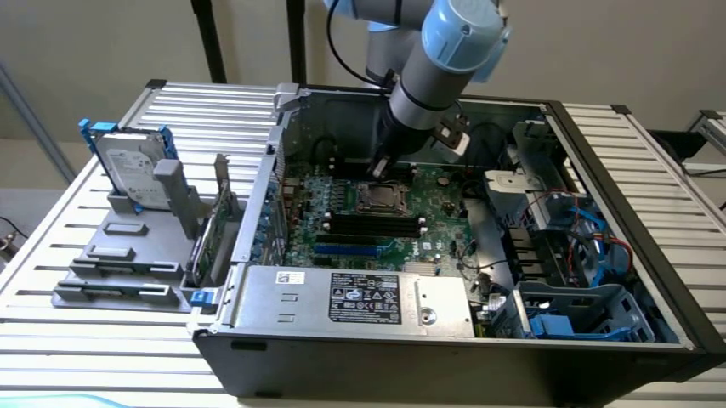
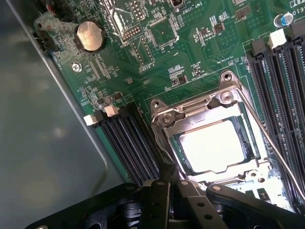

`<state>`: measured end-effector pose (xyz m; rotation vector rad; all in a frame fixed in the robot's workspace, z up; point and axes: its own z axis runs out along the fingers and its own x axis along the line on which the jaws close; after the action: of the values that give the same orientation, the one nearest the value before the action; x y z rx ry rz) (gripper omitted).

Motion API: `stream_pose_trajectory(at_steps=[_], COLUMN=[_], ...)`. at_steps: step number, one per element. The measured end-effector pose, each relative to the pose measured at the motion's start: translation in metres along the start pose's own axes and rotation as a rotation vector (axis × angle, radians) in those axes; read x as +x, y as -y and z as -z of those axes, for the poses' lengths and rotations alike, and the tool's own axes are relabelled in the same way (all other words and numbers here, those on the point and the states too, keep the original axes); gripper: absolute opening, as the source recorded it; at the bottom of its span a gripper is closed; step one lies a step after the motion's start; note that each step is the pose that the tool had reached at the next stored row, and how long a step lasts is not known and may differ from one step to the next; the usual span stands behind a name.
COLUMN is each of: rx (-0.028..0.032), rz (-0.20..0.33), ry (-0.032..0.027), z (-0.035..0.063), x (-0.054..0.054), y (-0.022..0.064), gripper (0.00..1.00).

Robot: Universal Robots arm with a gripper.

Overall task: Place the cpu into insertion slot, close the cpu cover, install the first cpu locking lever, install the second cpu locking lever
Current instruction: 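Install the first cpu locking lever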

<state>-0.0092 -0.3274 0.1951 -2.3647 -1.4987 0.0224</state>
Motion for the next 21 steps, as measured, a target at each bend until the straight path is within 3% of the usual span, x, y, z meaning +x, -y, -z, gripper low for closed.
stream_pose_trajectory(at_steps=[11, 21], rx=[0.0021, 0.0023], rz=[-0.004, -0.004], ry=[0.0066, 0.0071], z=[0.0014, 0.0014], x=[0.005, 0.008], y=[-0.0103, -0.0167], gripper=[0.11, 0.11])
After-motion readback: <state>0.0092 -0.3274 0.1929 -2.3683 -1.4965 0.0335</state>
